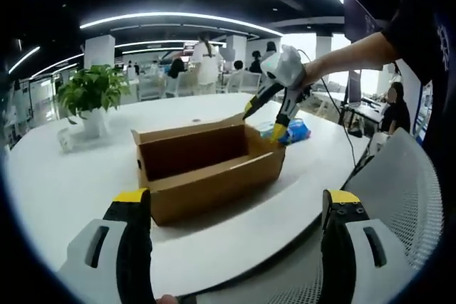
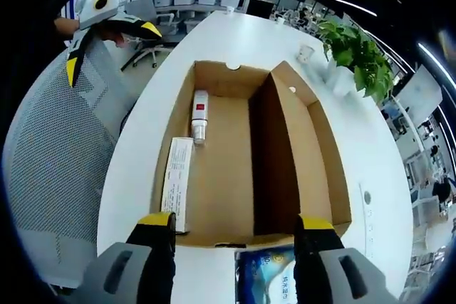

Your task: Operate the shoe box by opening the lid, removing the specified soft item, and placing it in the target area until the item is outside and the box remains undamaged.

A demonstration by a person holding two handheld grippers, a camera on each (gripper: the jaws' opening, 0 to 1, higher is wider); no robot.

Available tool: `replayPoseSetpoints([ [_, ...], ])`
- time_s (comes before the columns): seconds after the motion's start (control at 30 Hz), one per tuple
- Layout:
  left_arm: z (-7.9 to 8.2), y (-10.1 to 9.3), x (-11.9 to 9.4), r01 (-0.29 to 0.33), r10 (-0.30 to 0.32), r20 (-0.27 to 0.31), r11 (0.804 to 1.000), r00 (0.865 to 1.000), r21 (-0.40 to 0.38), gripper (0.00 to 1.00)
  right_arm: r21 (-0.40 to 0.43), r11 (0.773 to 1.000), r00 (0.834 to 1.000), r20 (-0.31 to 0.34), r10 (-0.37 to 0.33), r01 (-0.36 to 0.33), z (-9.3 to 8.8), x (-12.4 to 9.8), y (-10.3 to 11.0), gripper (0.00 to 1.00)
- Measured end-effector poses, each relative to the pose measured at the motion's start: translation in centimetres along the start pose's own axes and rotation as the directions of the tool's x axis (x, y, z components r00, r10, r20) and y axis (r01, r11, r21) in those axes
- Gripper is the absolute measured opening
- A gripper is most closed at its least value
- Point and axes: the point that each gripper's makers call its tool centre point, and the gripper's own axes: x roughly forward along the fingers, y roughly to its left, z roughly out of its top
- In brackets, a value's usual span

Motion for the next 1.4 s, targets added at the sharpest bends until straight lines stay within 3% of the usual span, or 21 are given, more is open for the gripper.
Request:
replayPoseSetpoints([
  [0.3, 0.0, 0.1, 0.0, -0.007, 0.007, -0.003, 1.000, 1.000, -0.002, 0.99, -0.011, 1.000, 1.000, -0.003, 0.016, -0.016, -0.1, 0.5, -0.2, 0.62],
  [0.67, 0.0, 0.4, -0.1, -0.020, 0.020, 0.004, 1.000, 1.000, -0.012, 0.99, -0.029, 0.998, 0.998, 0.028, 0.048, -0.047, 0.7, 1.6, -0.1, 0.48],
  [1.1, -0.1, 0.6, -0.1, -0.032, 0.032, -0.001, 0.999, 1.000, -0.018, 0.99, -0.018, 0.979, 0.978, 0.045, 0.203, -0.202, 1.5, 3.4, 2.8, 0.44],
  [1.4, -0.2, 0.7, -0.1, -0.036, 0.036, -0.009, 0.999, 0.999, -0.020, 0.99, 0.023, 0.954, 0.953, 0.061, 0.297, -0.299, 1.7, 4.3, 4.1, 0.40],
])
